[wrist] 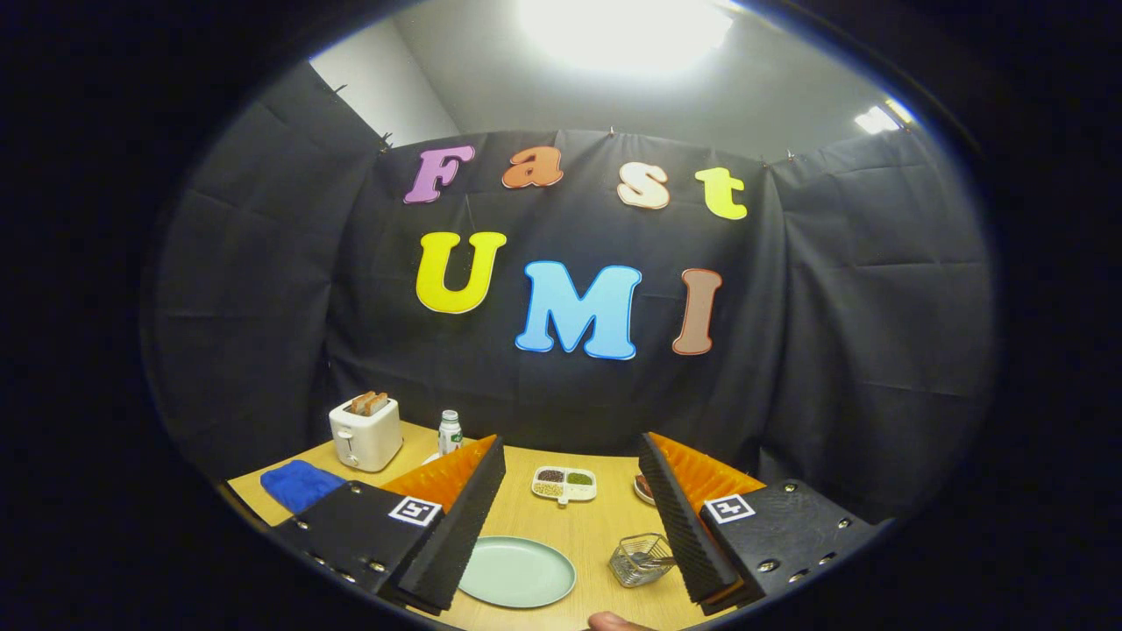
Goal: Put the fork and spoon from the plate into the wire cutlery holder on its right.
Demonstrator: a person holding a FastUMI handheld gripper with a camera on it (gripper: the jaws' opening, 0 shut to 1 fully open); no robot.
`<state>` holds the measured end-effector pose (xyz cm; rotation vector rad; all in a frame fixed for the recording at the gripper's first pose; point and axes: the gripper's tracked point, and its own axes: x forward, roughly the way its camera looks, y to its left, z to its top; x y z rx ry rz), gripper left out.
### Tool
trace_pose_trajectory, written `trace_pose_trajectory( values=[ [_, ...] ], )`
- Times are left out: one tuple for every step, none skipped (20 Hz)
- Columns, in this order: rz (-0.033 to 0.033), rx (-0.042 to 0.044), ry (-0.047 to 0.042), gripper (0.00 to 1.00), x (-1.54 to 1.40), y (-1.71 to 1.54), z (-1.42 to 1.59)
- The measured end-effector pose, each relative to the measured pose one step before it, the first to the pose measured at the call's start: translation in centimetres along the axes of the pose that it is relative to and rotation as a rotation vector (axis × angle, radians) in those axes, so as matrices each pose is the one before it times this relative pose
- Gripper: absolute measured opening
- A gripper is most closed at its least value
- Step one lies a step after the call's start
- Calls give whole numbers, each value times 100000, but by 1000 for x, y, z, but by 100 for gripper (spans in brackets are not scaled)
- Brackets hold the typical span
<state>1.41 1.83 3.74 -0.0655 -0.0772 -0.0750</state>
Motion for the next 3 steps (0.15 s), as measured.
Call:
trace_pose_trajectory(
  values=[
    [2201,845,-1988,94,177,885,154],
    [1449,475,-840,93,42,652,31],
    [800,-134,-97,93,-106,454,-325]
  ],
)
